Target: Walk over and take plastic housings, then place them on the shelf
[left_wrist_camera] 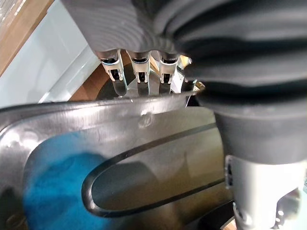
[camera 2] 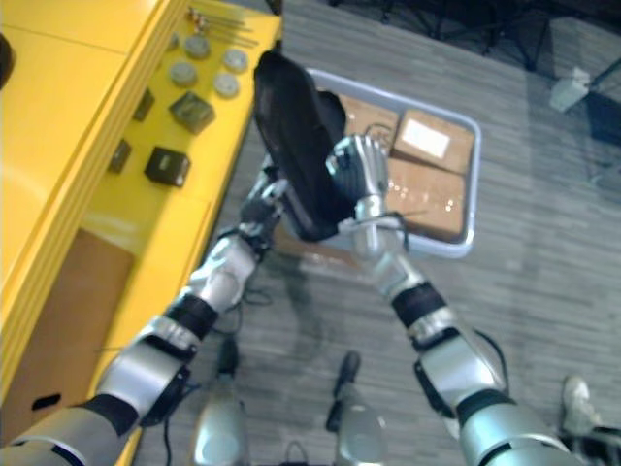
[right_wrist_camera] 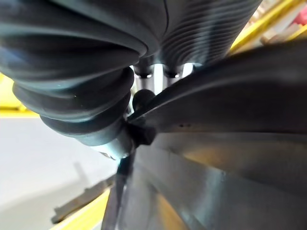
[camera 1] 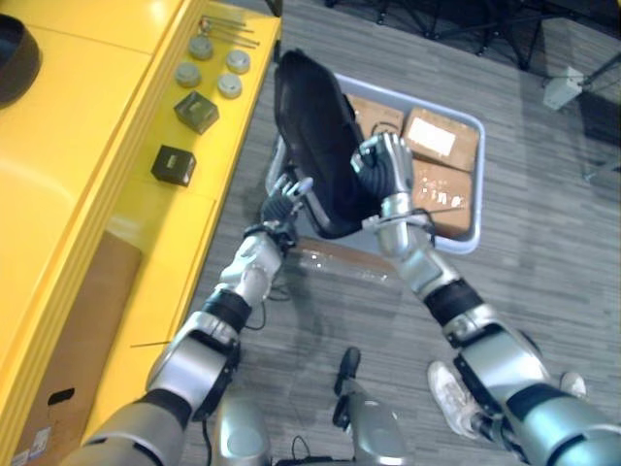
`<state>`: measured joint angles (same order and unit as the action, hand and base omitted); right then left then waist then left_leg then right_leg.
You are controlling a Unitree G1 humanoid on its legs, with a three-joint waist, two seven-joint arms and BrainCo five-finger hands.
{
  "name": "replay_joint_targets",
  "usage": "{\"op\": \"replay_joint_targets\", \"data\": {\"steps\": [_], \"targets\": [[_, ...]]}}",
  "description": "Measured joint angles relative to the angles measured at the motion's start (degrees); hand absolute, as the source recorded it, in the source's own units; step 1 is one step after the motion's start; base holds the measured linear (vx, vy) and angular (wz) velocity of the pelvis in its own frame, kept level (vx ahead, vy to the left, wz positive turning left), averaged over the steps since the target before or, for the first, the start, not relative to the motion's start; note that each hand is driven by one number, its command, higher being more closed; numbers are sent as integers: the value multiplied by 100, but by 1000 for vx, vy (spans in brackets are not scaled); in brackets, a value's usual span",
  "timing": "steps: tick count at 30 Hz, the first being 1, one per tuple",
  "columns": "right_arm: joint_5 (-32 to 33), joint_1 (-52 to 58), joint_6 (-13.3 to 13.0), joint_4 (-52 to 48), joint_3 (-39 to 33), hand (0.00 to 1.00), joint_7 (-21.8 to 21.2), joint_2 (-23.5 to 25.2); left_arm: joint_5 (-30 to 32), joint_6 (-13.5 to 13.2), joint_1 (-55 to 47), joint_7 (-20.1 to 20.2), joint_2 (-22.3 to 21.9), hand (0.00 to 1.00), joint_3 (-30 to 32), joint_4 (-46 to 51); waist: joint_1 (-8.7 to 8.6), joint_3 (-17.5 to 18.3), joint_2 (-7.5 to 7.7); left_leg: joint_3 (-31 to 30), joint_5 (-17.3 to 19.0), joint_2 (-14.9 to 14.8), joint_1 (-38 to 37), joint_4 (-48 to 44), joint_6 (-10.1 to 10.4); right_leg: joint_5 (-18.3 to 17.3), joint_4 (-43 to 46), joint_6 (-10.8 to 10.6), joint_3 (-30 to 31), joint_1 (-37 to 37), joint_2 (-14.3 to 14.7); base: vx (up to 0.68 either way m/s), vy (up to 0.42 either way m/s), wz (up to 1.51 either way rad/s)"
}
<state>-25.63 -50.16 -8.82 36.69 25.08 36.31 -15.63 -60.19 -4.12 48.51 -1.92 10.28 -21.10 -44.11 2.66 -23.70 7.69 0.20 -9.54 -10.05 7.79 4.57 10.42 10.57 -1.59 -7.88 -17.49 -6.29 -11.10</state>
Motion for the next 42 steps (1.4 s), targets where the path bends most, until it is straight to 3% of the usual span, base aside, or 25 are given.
{"op": "replay_joint_targets", "data": {"steps": [6,11,12,19,26,38,42], "targets": [[2,-1,-150,8,54,100,12,41,302,604,-1,110,1,0,-182,-4,24,-1,2,-15,0,0,6,0,0,-7,0,2,-20,6,0,0,0,0],[13,-43,-163,4,204,100,120,101,438,818,-13,115,-10,0,-549,-147,35,-1,2,-25,0,-1,12,0,0,-8,-1,3,-35,7,0,0,0,0],[18,-73,-162,3,280,100,121,132,440,836,-22,116,-22,100,-663,-206,31,-1,2,-25,0,-2,12,0,0,-8,-1,3,-36,7,0,0,0,0],[93,-242,-162,-63,535,100,45,368,410,700,-187,12,-212,100,-833,-217,37,-1,2,-48,0,-2,3,-1,0,-10,-1,5,-63,31,1,0,0,0],[461,-39,-167,-425,591,100,-142,511,-74,-11,-414,-190,-216,100,-818,-217,17,-1,1,-52,1,-2,-18,-1,-1,-31,0,0,-72,54,0,0,0,0],[462,624,-247,-889,508,100,-133,564,-73,-639,-834,-430,-436,100,-817,-217,-29,-33,-41,40,37,0,-88,-1,-16,-70,7,-21,18,55,-10,0,0,-3],[462,662,-361,-964,460,100,-123,549,9,-845,-834,-442,-440,100,-808,-217,-25,-255,-53,82,58,-1,-184,-1,-11,-124,94,-9,59,77,-22,-6,-1,-4]]}}
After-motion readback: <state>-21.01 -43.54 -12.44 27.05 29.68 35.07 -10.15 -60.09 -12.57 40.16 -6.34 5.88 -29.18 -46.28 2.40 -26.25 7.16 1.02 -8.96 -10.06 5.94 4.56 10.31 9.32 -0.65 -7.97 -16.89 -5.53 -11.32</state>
